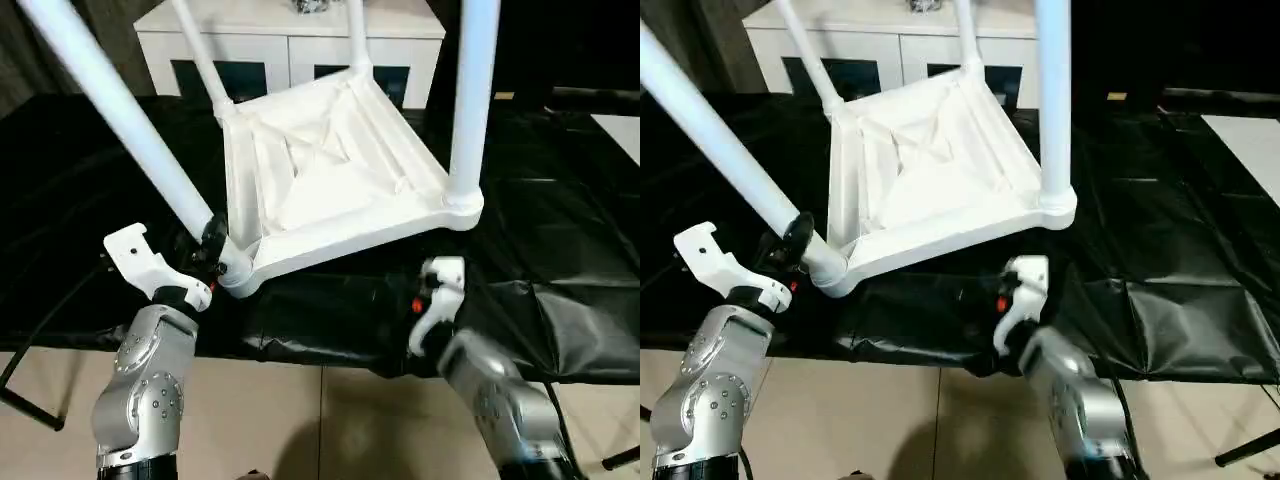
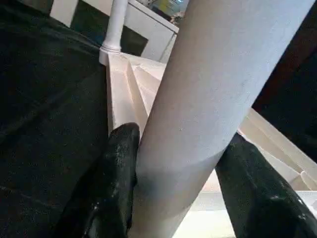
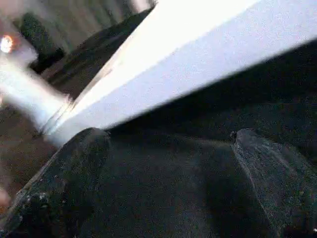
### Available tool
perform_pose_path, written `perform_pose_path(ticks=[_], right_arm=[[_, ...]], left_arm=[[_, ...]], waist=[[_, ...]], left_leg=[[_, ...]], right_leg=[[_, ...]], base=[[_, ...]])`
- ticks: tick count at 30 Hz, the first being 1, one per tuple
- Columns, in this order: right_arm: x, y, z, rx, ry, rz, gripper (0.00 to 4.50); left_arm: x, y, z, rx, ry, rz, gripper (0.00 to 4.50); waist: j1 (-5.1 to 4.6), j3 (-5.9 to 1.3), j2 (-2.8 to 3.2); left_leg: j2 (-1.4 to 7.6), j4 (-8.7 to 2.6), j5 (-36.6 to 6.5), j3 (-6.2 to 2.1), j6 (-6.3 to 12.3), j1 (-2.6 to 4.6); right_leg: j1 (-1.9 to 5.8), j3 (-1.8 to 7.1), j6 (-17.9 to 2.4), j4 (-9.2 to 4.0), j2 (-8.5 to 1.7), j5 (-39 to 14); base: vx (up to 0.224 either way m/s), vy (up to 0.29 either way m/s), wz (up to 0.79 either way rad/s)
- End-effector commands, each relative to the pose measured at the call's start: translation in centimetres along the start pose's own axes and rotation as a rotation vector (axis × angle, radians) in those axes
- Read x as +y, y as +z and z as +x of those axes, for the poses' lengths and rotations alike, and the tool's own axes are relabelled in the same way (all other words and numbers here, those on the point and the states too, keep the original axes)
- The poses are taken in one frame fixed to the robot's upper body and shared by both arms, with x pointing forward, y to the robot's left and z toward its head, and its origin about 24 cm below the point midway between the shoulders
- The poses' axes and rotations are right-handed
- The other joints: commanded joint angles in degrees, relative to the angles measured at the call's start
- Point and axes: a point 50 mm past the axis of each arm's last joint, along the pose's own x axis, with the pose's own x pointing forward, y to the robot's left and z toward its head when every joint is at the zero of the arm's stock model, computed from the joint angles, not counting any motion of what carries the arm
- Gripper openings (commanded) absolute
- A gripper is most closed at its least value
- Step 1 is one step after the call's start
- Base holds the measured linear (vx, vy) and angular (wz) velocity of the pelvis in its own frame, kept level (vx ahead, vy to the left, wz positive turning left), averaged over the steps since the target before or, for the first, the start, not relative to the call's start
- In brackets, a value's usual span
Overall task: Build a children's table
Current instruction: Flip table
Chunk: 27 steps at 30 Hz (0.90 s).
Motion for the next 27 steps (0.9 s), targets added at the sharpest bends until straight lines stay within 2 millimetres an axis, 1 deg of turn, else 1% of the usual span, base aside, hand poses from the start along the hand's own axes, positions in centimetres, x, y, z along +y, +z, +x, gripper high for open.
perform_pose_path(ticks=[1,2,3,4,5,6,7,8,9,10,11,12,13,14,15,16,17,18,19,20,21,23,24,25,26,27], right_arm=[[-0.4,0.8,1.1,-0.052,-0.035,0.132,4.5],[-0.4,0.8,1.2,-0.055,-0.036,0.138,4.5],[-0.6,1.0,2.1,-0.063,-0.065,0.181,4.5],[-0.7,1.0,2.7,-0.064,-0.086,0.206,4.5],[-0.8,1.2,3.9,-0.083,-0.115,0.282,4.5],[-0.8,1.2,4.0,-0.085,-0.117,0.289,4.5],[-0.8,1.3,4.5,-0.092,-0.127,0.328,4.5],[-0.7,1.5,5.2,-0.102,-0.12,0.386,4.5],[-0.4,1.7,6.0,-0.104,-0.112,0.427,4.5],[-0.2,1.9,6.5,-0.105,-0.102,0.455,4.5],[-0.1,2.0,6.8,-0.106,-0.097,0.466,4.5],[0.2,2.2,7.2,-0.11,-0.081,0.493,4.5],[0.2,2.3,7.4,-0.113,-0.078,0.504,4.5],[0.3,2.4,7.5,-0.117,-0.077,0.516,4.5],[0.4,2.9,8.2,-0.147,-0.088,0.565,4.5],[0.4,3.1,8.4,-0.156,-0.092,0.576,4.5],[0.4,3.2,8.5,-0.161,-0.095,0.582,4.5],[0.4,3.5,8.9,-0.177,-0.113,0.607,4.5],[0.4,3.5,8.9,-0.177,-0.113,0.607,4.5],[0.3,3.6,9.1,-0.192,-0.123,0.62,4.5],[0.2,3.9,9.3,-0.213,-0.147,0.648,4.5],[0.1,4.1,9.5,-0.236,-0.166,0.676,4.5],[0.0,4.1,9.6,-0.238,-0.173,0.686,4.5],[0.1,4.0,9.7,-0.226,-0.168,0.674,4.22],[0.2,4.0,9.8,-0.221,-0.165,0.659,4.22],[0.2,4.0,9.9,-0.22,-0.16,0.658,4.15]], left_arm=[[-2.3,0.6,0.5,-0.046,-0.088,-0.093,2.16],[-2.3,0.6,0.5,-0.047,-0.087,-0.094,2.16],[-2.3,0.5,0.5,-0.046,-0.085,-0.099,2.16],[-2.3,0.5,0.5,-0.044,-0.084,-0.101,2.16],[-2.4,0.4,0.6,-0.043,-0.087,-0.108,2.16],[-2.4,0.4,0.6,-0.043,-0.087,-0.108,2.16],[-2.5,0.3,0.6,-0.042,-0.088,-0.11,2.16],[-2.6,0.3,0.7,-0.043,-0.093,-0.114,2.16],[-2.7,0.3,0.7,-0.043,-0.095,-0.116,2.16],[-2.8,0.2,0.8,-0.042,-0.099,-0.118,2.16],[-2.8,0.2,0.8,-0.042,-0.101,-0.119,2.16],[-2.9,0.2,0.7,-0.043,-0.103,-0.122,2.16],[-2.9,0.2,0.7,-0.044,-0.103,-0.124,2.16],[-3.0,0.1,0.7,-0.044,-0.104,-0.126,2.16],[-3.0,0.1,0.6,-0.044,-0.106,-0.131,2.16],[-3.1,0.1,0.5,-0.045,-0.106,-0.132,2.16],[-3.1,0.0,0.5,-0.045,-0.106,-0.133,2.16],[-3.1,0.0,0.3,-0.046,-0.107,-0.136,2.16],[-3.1,0.0,0.3,-0.046,-0.107,-0.136,2.16],[-3.2,0.0,0.2,-0.047,-0.108,-0.137,2.16],[-3.3,0.0,0.0,-0.049,-0.108,-0.14,2.16],[-3.4,0.0,-0.2,-0.05,-0.108,-0.142,2.16],[-3.4,-0.1,-0.4,-0.049,-0.105,-0.142,2.16],[-3.3,-0.2,-0.5,-0.049,-0.104,-0.142,2.16],[-3.3,-0.2,-0.5,-0.048,-0.102,-0.142,2.16],[-3.3,-0.2,-0.6,-0.047,-0.101,-0.142,2.16]], waist=[[-0.36,-3.45,0.07],[-0.37,-3.4,0.38],[-0.56,-3.52,0.34],[-0.52,-3.54,0.3],[-0.46,-3.64,0.54],[-0.69,-3.65,0.49],[-0.33,-3.86,0.57],[-0.48,-3.9,0.5],[-0.47,-4.1,0.53],[-0.47,-4.1,0.53],[-0.43,-4.37,0.46],[-0.21,-4.35,0.46],[-0.22,-4.24,0.33],[-0.22,-4.25,0.13],[-0.16,-4.24,-0.02],[-0.15,-4.2,-0.54],[-0.05,-4.18,-0.32],[-0.14,-4.03,-0.82],[-0.1,-4.02,-0.44],[-0.14,-4.02,-0.55],[-0.21,-4.05,-0.78],[-0.22,-4.08,-0.88],[-0.2,-4.05,-1.07],[-0.23,-4.11,-1.42],[-0.21,-4.13,-1.41],[-0.35,-4.14,-1.62]], left_leg=[[2.8,-4.19,-6.0,-1.01,-0.48,1.06],[2.78,-4.26,-6.2,-1.01,-0.44,1.03],[2.76,-4.12,-5.6,-0.93,-0.79,1.04],[2.73,-4.09,-5.4,-0.87,-0.72,1.04],[2.71,-3.9,-4.6,-0.75,-0.69,1.06],[2.65,-3.92,-4.6,-0.8,-0.79,0.94],[2.67,-3.64,-3.4,-0.66,-0.68,1.14],[2.67,-3.55,-2.6,-0.67,-0.41,1.04],[2.6,-3.54,-1.9,-0.69,0.23,0.89],[2.6,-3.54,-1.9,-0.69,0.23,0.89],[2.58,-3.2,-0.9,-0.6,0.93,0.88],[2.6,-3.05,0.6,-0.5,1.86,0.8],[2.69,-3.11,0.7,-0.46,2.54,0.65],[2.68,-3.14,0.3,-0.37,2.78,0.7],[2.71,-3.16,-0.4,-0.28,3.1,0.68],[2.81,-3.22,-1.1,-0.13,3.49,0.7],[2.85,-3.2,-1.5,-0.02,3.61,0.82],[2.93,-3.29,-2.0,0.23,3.94,0.85],[2.95,-3.39,-2.0,0.2,4.07,0.81],[2.95,-3.3,-1.9,0.29,4.22,0.85],[3.04,-3.37,-1.9,0.26,4.41,0.77],[3.0,-3.29,-1.9,0.43,4.68,0.83],[2.98,-3.25,-1.4,0.42,5.1,0.71],[2.91,-3.13,-0.5,0.48,5.6,0.62],[2.89,-3.08,0.2,0.44,5.9,0.57],[2.79,-2.96,0.7,0.53,6.61,0.52]], right_leg=[[1.75,2.24,-9.9,-3.53,-3.89,6.9],[1.61,2.24,-10.2,-3.52,-3.93,6.9],[1.69,2.17,-10.7,-3.39,-3.89,7.8],[1.73,2.14,-10.9,-3.41,-3.91,8.0],[1.66,2.19,-11.3,-3.23,-3.99,8.9],[1.72,2.14,-11.7,-3.13,-4.0,8.9],[1.75,2.09,-11.5,-3.13,-3.85,10.1],[1.79,2.11,-11.5,-2.89,-3.82,11.6],[1.87,1.9,-11.8,-2.59,-3.83,13.2],[1.87,1.9,-11.8,-2.59,-3.83,13.2],[1.85,1.87,-12.1,-2.34,-3.81,15.0],[1.69,1.77,-12.0,-2.24,-3.64,16.5],[1.67,1.74,-12.0,-2.16,-3.74,16.5],[1.65,1.71,-12.1,-2.25,-3.76,16.0],[1.67,1.74,-12.3,-2.27,-3.93,14.8],[1.68,1.76,-12.7,-2.38,-4.06,13.3],[1.48,1.75,-13.0,-2.42,-4.09,12.3],[1.39,1.73,-13.0,-2.62,-4.06,10.8],[1.37,1.6,-13.0,-2.59,-4.12,9.3],[1.26,1.6,-12.9,-2.62,-4.06,9.1],[1.34,1.59,-13.0,-2.47,-4.26,8.6],[1.2,1.56,-12.9,-2.51,-4.21,8.5],[1.26,1.56,-12.8,-2.41,-4.23,9.1],[1.37,1.55,-12.9,-2.31,-4.18,10.1],[1.38,1.53,-12.9,-2.22,-4.17,10.8],[1.36,1.51,-13.0,-2.24,-4.13,11.5]], base=[[0.0,0.0,0.0],[0.0,0.0,0.0],[0.0,0.0,0.0],[0.0,0.0,0.0],[0.0,0.0,0.0],[0.0,0.0,0.0],[0.0,0.0,0.0],[0.0,0.0,0.0],[0.0,0.0,0.0],[0.0,0.0,0.0],[0.0,0.0,0.0],[0.0,0.0,0.0],[0.0,0.0,0.0],[0.0,0.0,0.0],[0.0,0.0,0.0],[0.0,0.0,0.0],[0.0,0.0,0.0],[0.0,0.0,0.0],[0.0,0.0,0.0],[0.0,0.0,0.0],[0.0,0.0,0.0],[0.0,0.0,0.0],[0.0,0.0,0.0],[0.0,0.0,0.0],[0.0,0.0,0.0],[0.0,0.0,0.0]])
